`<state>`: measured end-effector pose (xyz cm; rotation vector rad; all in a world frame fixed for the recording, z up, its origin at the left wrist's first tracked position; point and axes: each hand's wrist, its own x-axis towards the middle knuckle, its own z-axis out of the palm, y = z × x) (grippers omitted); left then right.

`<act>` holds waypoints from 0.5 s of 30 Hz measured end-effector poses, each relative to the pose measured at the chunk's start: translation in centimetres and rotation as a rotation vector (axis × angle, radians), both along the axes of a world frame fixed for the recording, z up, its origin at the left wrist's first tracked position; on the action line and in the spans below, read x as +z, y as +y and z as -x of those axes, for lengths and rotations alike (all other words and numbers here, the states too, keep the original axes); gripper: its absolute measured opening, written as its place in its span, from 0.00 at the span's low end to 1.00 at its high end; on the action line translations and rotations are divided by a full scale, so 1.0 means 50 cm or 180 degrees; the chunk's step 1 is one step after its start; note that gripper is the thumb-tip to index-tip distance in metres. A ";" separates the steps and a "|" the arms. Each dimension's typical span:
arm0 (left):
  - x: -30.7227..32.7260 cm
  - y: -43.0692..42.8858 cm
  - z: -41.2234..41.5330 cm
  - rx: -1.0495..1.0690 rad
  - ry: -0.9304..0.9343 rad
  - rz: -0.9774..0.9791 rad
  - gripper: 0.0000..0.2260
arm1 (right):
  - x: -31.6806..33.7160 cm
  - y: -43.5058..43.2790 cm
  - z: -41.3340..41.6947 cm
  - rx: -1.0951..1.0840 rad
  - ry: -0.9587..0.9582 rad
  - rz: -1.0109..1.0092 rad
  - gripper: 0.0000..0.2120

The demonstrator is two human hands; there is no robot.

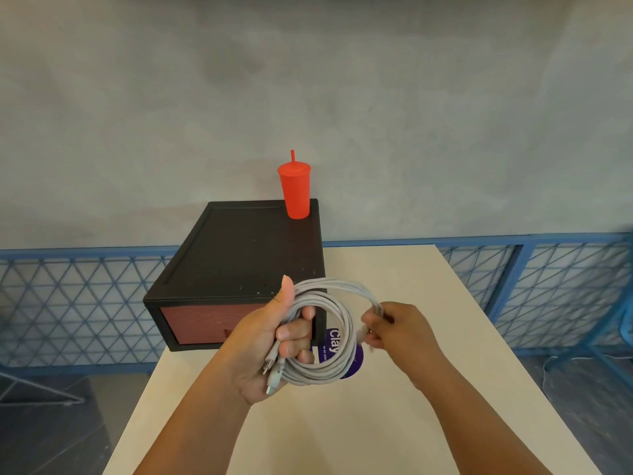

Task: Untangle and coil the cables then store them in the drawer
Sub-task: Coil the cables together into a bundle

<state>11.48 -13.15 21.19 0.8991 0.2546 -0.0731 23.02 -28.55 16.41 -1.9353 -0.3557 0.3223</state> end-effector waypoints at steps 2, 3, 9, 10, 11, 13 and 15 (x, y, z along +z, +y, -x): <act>0.000 -0.008 -0.003 -0.0007 0.0071 -0.0172 0.20 | 0.010 0.001 0.002 -0.0146 0.0753 -0.0947 0.07; -0.001 -0.011 -0.004 -0.0014 0.0099 -0.0241 0.21 | 0.014 -0.001 0.003 -0.0157 0.1101 -0.1405 0.07; -0.006 -0.015 -0.015 -0.0025 0.0148 -0.0312 0.22 | 0.013 -0.002 0.016 0.0008 0.2167 -0.2718 0.09; -0.005 -0.015 -0.017 -0.0024 0.0125 -0.0255 0.23 | 0.010 -0.001 0.020 0.0054 0.2212 -0.2730 0.08; -0.004 -0.015 -0.019 -0.0036 0.0104 -0.0199 0.23 | 0.006 0.001 0.024 0.0119 0.2232 -0.2705 0.07; -0.004 -0.016 -0.022 -0.0068 0.0086 -0.0110 0.24 | 0.000 0.004 0.029 0.0283 0.2196 -0.2594 0.09; -0.007 -0.016 -0.024 -0.0073 0.0112 -0.0094 0.24 | -0.003 0.007 0.030 0.0415 0.2110 -0.2526 0.14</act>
